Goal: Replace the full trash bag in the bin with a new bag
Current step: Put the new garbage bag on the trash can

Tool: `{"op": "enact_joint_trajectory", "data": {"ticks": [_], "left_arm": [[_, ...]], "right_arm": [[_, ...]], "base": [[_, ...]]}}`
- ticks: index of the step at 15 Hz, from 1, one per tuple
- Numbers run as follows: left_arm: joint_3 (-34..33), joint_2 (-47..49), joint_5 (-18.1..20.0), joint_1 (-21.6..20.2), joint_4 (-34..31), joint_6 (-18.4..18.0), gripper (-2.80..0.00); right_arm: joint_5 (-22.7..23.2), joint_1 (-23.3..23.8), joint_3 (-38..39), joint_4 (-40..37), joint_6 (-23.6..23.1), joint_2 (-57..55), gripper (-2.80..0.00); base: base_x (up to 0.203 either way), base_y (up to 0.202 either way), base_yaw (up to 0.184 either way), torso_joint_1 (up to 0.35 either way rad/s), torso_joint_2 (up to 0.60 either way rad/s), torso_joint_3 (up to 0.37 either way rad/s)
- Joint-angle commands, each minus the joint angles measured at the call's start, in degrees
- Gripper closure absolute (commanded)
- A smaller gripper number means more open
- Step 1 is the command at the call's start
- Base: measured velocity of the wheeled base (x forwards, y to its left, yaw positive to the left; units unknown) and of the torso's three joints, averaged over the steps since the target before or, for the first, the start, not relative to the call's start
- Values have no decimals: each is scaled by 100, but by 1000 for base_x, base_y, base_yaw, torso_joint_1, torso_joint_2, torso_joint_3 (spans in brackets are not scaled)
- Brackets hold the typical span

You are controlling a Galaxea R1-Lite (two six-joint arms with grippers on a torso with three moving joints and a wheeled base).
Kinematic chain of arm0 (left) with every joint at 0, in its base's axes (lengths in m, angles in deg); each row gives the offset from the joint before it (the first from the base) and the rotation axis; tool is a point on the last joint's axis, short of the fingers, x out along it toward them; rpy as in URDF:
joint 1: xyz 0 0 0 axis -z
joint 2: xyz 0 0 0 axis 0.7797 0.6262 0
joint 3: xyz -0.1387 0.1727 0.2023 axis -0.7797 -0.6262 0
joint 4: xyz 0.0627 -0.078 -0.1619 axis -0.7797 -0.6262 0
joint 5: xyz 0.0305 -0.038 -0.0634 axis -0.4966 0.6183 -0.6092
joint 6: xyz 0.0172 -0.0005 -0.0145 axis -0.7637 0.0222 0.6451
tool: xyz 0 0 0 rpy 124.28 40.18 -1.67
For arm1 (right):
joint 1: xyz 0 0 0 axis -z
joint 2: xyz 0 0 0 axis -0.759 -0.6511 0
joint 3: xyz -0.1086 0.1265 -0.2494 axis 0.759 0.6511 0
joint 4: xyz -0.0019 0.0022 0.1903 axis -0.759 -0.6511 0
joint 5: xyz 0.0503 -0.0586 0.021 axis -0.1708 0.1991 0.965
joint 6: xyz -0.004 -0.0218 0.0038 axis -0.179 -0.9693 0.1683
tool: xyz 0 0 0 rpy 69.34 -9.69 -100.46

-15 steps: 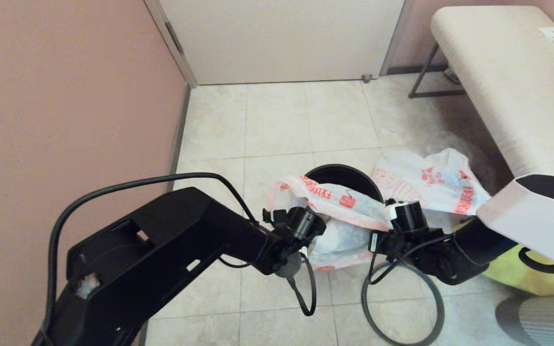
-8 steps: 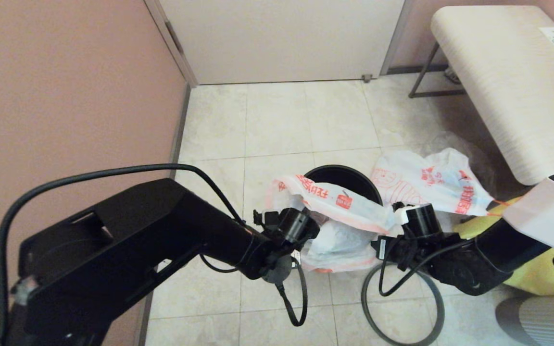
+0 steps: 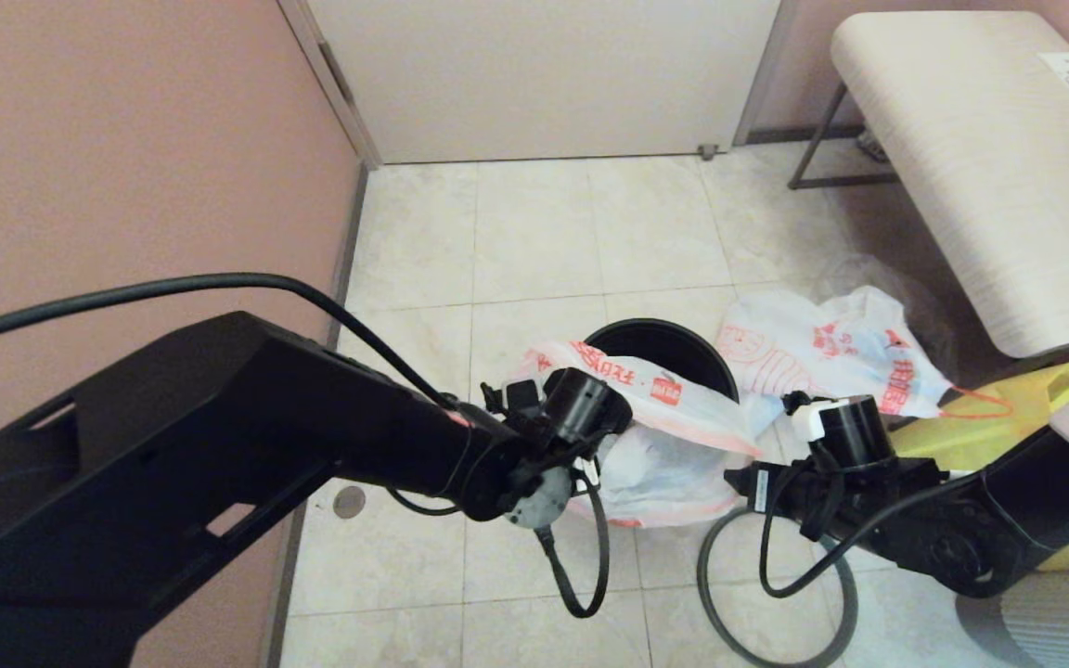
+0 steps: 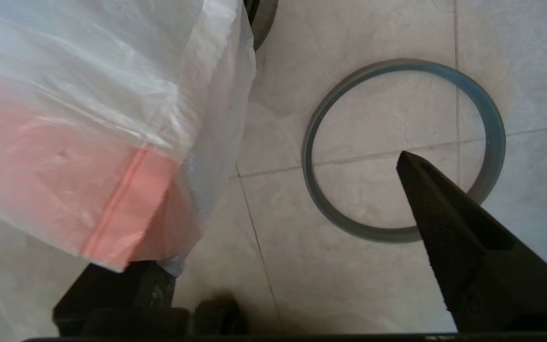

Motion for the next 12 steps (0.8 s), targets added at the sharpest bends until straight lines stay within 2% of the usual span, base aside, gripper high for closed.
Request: {"op": "enact_joint_trajectory", "data": {"ticks": [1, 9, 10, 12], "left_arm": [[544, 336, 3, -1, -135, 69, -280], [2858, 2068, 83, -168, -552, 166, -280], [3035, 2194, 80, -179, -559, 146, 0], [3024, 2241, 72, -124, -599, 106, 0]], "right_arm": [[-6, -55, 81, 23, 10, 129, -280], [12, -248, -14, 41, 28, 155, -280], [13, -248, -6, 41, 29, 129, -280], [65, -248, 21, 41, 36, 102, -280]], "base": [[0, 0, 0, 0, 0, 0], [0, 0, 0, 0, 0, 0], [0, 0, 0, 0, 0, 0], [0, 0, 0, 0, 0, 0]]}}
